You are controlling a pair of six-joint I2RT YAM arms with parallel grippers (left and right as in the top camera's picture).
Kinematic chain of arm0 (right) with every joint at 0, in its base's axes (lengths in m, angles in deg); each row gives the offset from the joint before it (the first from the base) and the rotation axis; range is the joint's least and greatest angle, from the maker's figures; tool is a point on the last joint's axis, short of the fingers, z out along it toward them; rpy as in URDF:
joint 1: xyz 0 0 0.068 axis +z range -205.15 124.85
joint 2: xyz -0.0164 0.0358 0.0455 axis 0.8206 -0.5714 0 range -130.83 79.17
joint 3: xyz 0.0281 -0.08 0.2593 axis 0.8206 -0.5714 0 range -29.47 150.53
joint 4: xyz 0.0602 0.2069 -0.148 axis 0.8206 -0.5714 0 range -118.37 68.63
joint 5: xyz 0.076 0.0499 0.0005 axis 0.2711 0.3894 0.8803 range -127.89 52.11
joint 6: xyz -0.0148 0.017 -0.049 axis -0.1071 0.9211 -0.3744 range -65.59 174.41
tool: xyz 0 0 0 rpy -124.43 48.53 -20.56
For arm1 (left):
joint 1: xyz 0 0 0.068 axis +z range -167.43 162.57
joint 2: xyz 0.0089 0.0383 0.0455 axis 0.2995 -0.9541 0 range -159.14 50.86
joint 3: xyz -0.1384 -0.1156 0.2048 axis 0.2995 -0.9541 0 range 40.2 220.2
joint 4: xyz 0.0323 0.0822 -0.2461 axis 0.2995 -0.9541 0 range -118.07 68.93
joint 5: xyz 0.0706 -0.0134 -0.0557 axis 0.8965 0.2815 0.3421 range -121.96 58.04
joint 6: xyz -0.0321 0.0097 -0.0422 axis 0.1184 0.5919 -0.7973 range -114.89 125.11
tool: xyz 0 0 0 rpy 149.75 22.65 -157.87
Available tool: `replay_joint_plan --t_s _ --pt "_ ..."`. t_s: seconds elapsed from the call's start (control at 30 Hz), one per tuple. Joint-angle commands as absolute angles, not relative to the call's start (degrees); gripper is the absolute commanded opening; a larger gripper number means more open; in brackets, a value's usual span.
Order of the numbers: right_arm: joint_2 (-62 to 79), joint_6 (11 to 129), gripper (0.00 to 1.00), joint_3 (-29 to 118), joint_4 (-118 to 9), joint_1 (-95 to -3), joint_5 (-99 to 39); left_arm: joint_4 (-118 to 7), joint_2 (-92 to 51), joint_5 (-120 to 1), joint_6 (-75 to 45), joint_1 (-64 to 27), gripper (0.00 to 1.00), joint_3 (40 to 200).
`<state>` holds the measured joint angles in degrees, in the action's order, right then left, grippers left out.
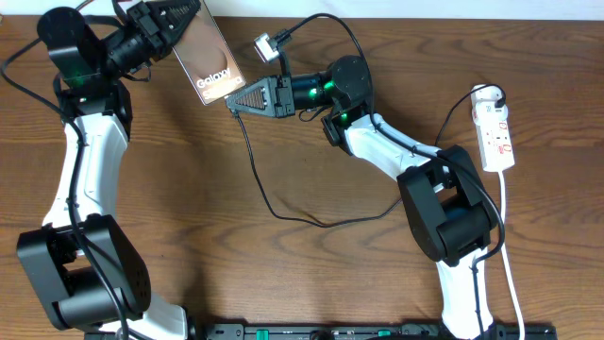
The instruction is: Plug charger to phone and switch on socket
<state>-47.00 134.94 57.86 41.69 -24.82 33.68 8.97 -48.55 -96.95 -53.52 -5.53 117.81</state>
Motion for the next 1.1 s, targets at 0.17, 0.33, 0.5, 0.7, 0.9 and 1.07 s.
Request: replay_joint_plan --t_s 0.17,0.33,0.5,0.7,0.9,1.07 --pt "-47.1 134.1 0.01 58.5 42.0 -26.2 27.5 9.0 -47.3 -99.8 -53.5 -6.2 0.07 119.2" --pt "-47.1 134.0 0.01 58.5 42.0 -26.2 28.3 9.0 -47.3 -99.4 -53.5 -6.2 0.07 119.2" --pt "-47.1 134.0 0.01 58.5 42.0 -26.2 29.1 9.0 -47.3 -99.4 -53.5 -6.0 0.07 119.2" --pt "-47.1 134.0 0.01 58.5 42.0 -26.2 31.8 9.0 -47.3 -99.1 -53.7 -4.4 0.07 119.2" --pt "-47.1 133.5 0.01 58.5 40.9 -26.2 34.7 9.1 -47.3 -99.2 -55.5 -1.8 0.07 119.2" --pt "-47.1 128.1 0.01 58.5 32.0 -25.7 35.0 9.1 -47.3 -99.2 -57.0 -0.5 0.08 119.2"
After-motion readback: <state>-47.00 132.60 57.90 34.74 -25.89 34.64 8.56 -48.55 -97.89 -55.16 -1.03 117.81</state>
